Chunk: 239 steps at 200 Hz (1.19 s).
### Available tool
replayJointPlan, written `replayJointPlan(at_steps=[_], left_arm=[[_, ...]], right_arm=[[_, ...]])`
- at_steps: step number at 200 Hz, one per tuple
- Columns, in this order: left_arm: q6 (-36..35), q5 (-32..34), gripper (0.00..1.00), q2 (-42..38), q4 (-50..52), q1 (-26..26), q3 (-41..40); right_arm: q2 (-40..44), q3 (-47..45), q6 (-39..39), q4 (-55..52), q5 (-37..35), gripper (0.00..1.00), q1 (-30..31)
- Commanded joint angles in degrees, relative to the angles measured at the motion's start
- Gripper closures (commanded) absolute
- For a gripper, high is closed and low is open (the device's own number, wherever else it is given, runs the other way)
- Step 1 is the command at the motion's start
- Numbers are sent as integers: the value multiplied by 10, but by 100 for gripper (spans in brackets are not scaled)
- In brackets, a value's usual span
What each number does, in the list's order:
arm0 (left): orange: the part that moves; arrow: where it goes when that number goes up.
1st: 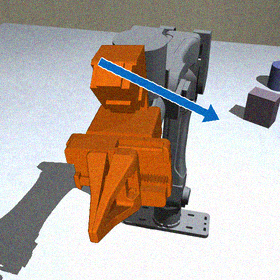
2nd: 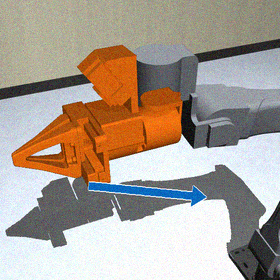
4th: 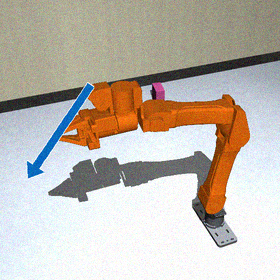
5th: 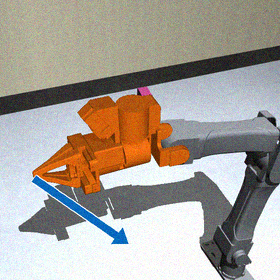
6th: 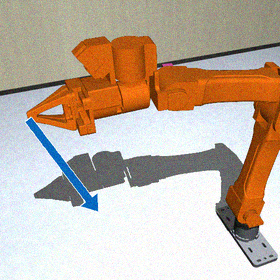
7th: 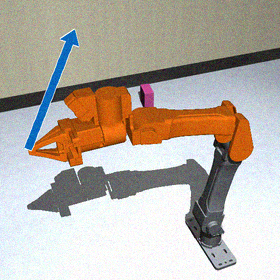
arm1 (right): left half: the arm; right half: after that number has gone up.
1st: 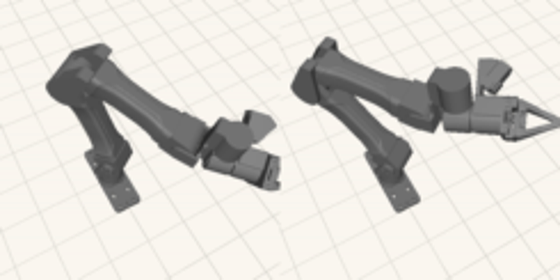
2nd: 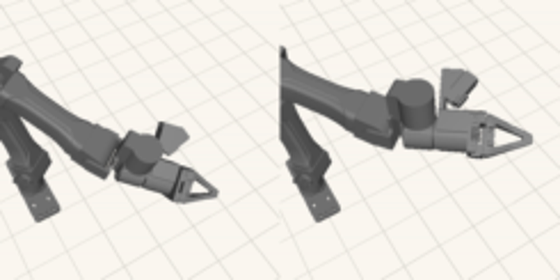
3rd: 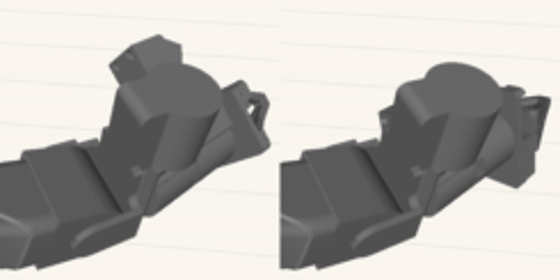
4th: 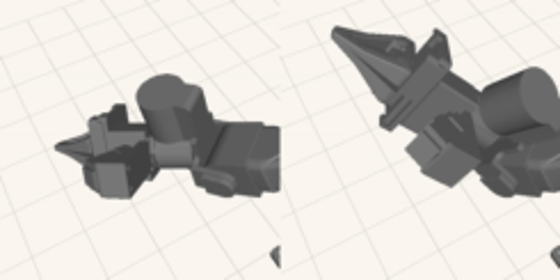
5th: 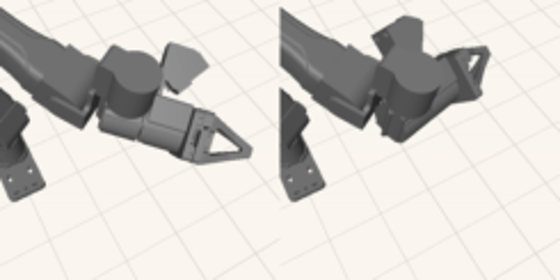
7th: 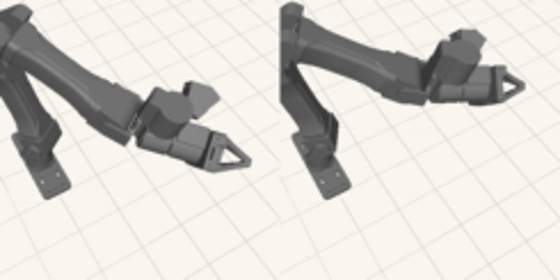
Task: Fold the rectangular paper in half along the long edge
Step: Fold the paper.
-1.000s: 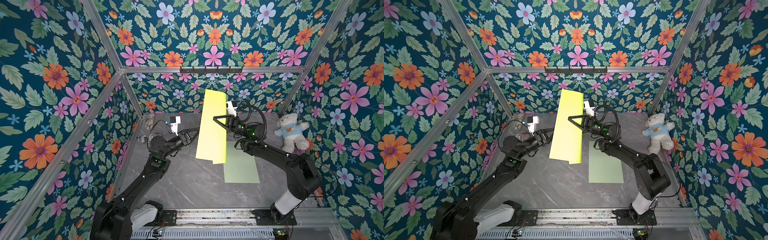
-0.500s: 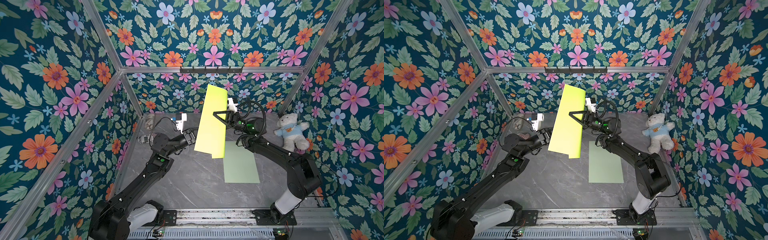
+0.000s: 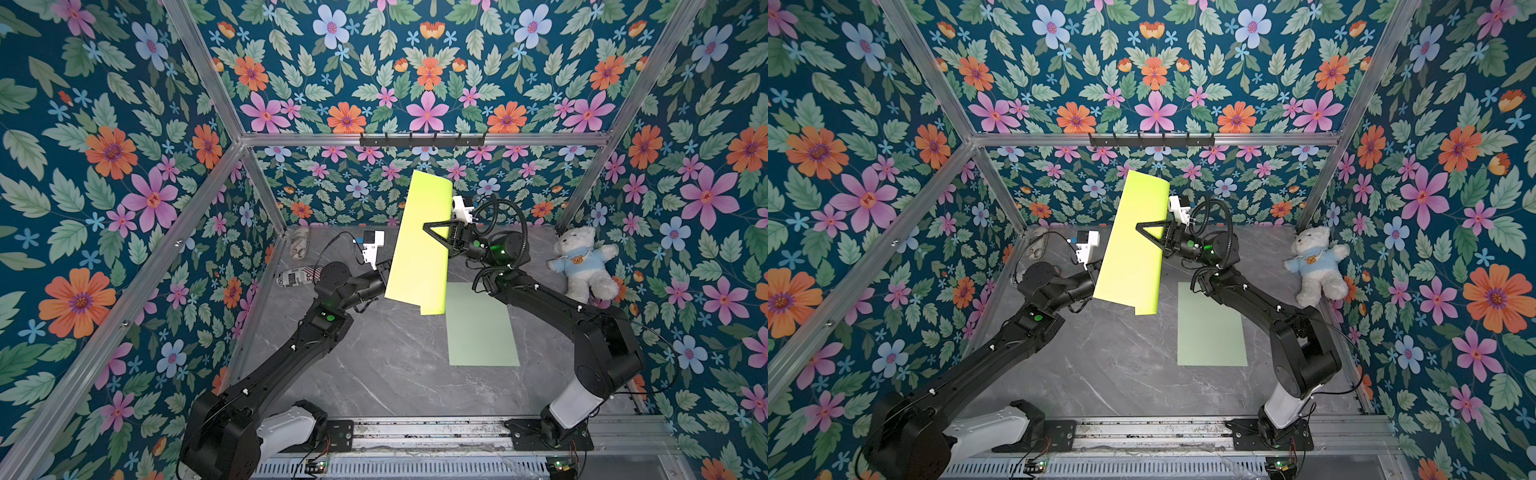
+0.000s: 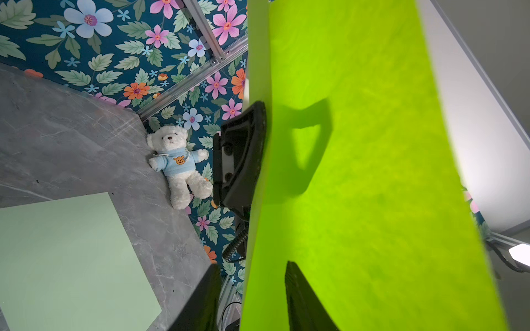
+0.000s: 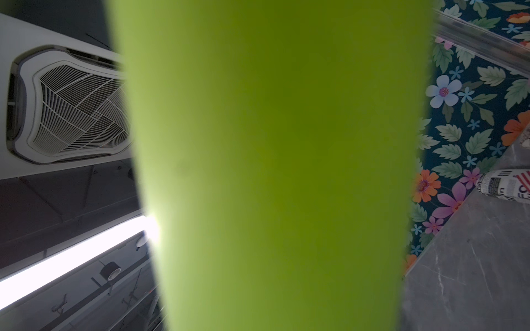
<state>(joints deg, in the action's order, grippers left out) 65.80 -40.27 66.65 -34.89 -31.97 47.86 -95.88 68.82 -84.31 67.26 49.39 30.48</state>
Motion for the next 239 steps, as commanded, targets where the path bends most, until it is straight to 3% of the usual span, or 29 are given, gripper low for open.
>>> replayJointPlan(at_steps=[1,16,45,147,186,239], left_arm=[[-15,2,59,6,-6,-10,8],[-17,3,64,11,-6,-15,9],[-18,0,100,19,-5,-16,9],[-79,35,100,-2,87,-17,36],[-81,33,100,4,89,-16,36],[-95,40,100,-2,110,-16,41]], right_arm=[[4,3,5,12,-1,57,1],[3,4,1,17,-1,57,1],[5,7,7,8,1,56,1],[61,-18,137,-159,22,45,1],[77,-33,151,-172,16,47,1],[103,-43,193,-228,5,38,1]])
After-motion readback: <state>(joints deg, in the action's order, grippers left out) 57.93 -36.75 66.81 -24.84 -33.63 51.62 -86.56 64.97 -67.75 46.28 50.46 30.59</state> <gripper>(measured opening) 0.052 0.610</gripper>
